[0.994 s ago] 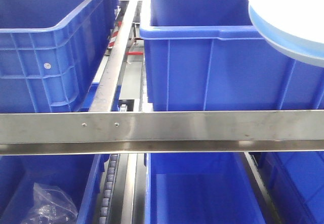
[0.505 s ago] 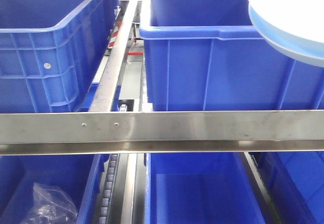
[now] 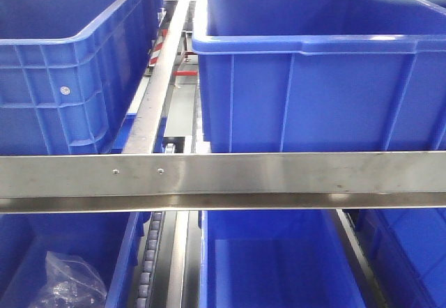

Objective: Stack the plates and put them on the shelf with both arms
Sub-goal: 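Lower the plates into the blue bin and open the right gripper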

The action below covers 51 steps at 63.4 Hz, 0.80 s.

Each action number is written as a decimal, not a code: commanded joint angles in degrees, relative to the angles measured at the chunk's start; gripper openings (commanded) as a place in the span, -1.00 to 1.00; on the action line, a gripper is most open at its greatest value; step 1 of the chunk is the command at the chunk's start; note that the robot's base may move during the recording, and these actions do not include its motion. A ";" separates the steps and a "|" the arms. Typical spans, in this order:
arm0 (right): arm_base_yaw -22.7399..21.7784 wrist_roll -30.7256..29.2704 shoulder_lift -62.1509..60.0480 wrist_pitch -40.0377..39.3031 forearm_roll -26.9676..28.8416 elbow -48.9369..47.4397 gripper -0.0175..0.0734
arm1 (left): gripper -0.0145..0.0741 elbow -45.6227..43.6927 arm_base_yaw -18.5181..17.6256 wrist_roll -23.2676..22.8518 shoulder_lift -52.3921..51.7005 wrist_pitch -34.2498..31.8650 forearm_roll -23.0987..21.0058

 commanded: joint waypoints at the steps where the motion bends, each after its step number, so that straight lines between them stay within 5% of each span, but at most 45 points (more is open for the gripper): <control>1: -0.28 -0.04 6.15 -6.45 -0.47 -8.27 -0.55 | -0.48 -1.44 -0.24 -0.27 -0.33 -4.13 -0.20; 34: -0.28 -0.04 35.45 -6.52 -0.47 -34.41 -0.51 | -0.48 -1.44 -0.24 -0.27 -0.33 -4.13 -0.20; 39: -0.28 -0.04 37.05 -7.98 -0.47 -34.74 -0.28 | -0.48 -1.44 -0.24 -0.27 -0.33 -4.13 -0.20; 48: -0.28 -0.04 37.58 -7.76 -0.47 -34.74 0.45 | -0.48 -1.44 -0.24 -0.27 -0.33 -4.13 -0.20; 51: -0.28 -0.04 37.12 -6.93 -0.47 -34.74 0.52 | -0.48 -1.44 -0.24 -0.27 -0.33 -4.13 -0.20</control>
